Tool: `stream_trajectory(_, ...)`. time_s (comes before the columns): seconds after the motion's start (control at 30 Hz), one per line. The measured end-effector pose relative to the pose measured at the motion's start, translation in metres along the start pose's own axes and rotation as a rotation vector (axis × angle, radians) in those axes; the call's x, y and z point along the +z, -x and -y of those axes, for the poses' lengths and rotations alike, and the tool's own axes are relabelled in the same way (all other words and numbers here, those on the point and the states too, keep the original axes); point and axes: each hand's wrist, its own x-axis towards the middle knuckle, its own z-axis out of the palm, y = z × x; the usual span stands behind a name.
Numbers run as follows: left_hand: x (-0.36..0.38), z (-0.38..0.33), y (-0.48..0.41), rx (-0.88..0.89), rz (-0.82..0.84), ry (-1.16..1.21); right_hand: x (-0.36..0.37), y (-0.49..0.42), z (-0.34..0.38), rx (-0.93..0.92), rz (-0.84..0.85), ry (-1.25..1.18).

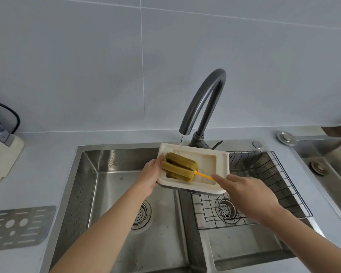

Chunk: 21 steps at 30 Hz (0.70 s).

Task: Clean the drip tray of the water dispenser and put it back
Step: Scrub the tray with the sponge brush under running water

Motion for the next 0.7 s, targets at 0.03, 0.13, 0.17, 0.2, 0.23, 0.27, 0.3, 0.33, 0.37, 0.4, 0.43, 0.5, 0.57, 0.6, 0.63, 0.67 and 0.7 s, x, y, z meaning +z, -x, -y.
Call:
stream_trajectory(0.03,0.000,0.000,0.000,0.005,-0.003,0.005,-0.002,0.002,-0.004,0.001,-0.004,-0.006)
stream_trajectory(0.13,-0.001,-0.002,-0.003,0.015,-0.019,0.007,-0.007,0.003,-0.014,0.083,-0.029,-0.052)
stream_trajectory(0.17,-0.002,-0.003,-0.003,0.011,-0.025,0.002,-0.009,0.002,-0.014,0.113,-0.041,-0.046)
stream_trajectory(0.2,-0.003,-0.004,-0.004,0.008,-0.032,-0.002,-0.012,0.000,-0.015,0.137,-0.043,-0.043)
stream_trajectory(0.23,-0.004,-0.004,-0.004,0.007,-0.040,-0.008,-0.015,-0.002,-0.014,0.145,-0.050,-0.045)
stream_trajectory(0.27,-0.005,-0.004,-0.005,0.009,-0.048,-0.015,-0.020,-0.004,-0.013,0.138,-0.038,-0.048)
stream_trajectory(0.3,-0.006,-0.005,-0.005,0.012,-0.053,-0.020,-0.024,-0.005,-0.011,0.125,-0.033,-0.074)
stream_trajectory(0.33,-0.007,-0.004,-0.004,0.015,-0.057,-0.023,-0.026,-0.006,-0.008,0.108,-0.026,-0.073)
stream_trajectory(0.37,-0.007,-0.004,-0.004,0.018,-0.056,-0.025,-0.027,-0.007,-0.003,0.098,-0.007,-0.050)
stream_trajectory(0.4,-0.008,-0.004,-0.005,0.020,-0.051,-0.024,-0.029,-0.009,0.001,0.092,0.011,-0.024)
stream_trajectory(0.43,-0.008,-0.003,-0.005,0.021,-0.046,-0.025,-0.030,-0.011,0.006,0.085,0.028,-0.004)
stream_trajectory(0.5,-0.008,-0.004,-0.003,0.031,-0.041,-0.025,-0.029,-0.016,0.011,0.071,0.051,0.032)
stream_trajectory(0.57,-0.008,-0.005,-0.003,0.057,-0.033,-0.021,-0.028,-0.021,0.014,0.052,0.071,0.056)
stream_trajectory(0.6,-0.008,-0.006,-0.002,0.072,-0.027,-0.017,-0.027,-0.022,0.014,0.038,0.080,0.055)
stream_trajectory(0.63,-0.009,-0.007,-0.002,0.083,-0.021,-0.011,-0.027,-0.023,0.014,0.023,0.085,0.050)
stream_trajectory(0.67,-0.010,-0.008,-0.002,0.092,-0.018,-0.010,-0.027,-0.024,0.014,0.004,0.089,0.044)
stream_trajectory(0.7,-0.011,-0.010,-0.002,0.101,-0.018,-0.017,-0.028,-0.024,0.014,-0.015,0.092,0.042)
